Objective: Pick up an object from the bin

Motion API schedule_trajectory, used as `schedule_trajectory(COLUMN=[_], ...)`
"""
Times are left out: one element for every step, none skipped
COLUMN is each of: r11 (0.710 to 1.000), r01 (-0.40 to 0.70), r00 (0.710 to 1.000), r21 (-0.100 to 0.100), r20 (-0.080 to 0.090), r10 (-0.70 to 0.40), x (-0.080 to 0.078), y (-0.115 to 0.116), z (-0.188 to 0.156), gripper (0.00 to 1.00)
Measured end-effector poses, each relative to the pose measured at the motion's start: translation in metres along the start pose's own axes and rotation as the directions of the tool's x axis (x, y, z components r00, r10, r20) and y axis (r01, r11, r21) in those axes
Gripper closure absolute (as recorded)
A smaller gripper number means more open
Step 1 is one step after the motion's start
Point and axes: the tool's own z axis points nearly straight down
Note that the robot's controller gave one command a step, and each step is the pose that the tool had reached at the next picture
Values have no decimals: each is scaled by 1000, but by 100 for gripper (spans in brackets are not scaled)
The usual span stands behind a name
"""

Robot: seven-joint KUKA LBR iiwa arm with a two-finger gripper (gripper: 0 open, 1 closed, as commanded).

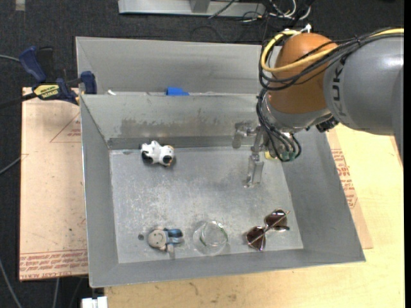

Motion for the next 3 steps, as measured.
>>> schedule_trajectory(r11=[1000, 979, 958], r01=[0, 204, 287], r00=[1000, 979, 958], r21=[0, 1, 2], r20=[8, 14, 5], r10=[-1, -204, -287], x=[-2, 29, 69], y=[0, -43, -127], z=[-5, 33, 22], gripper=[0, 0, 0])
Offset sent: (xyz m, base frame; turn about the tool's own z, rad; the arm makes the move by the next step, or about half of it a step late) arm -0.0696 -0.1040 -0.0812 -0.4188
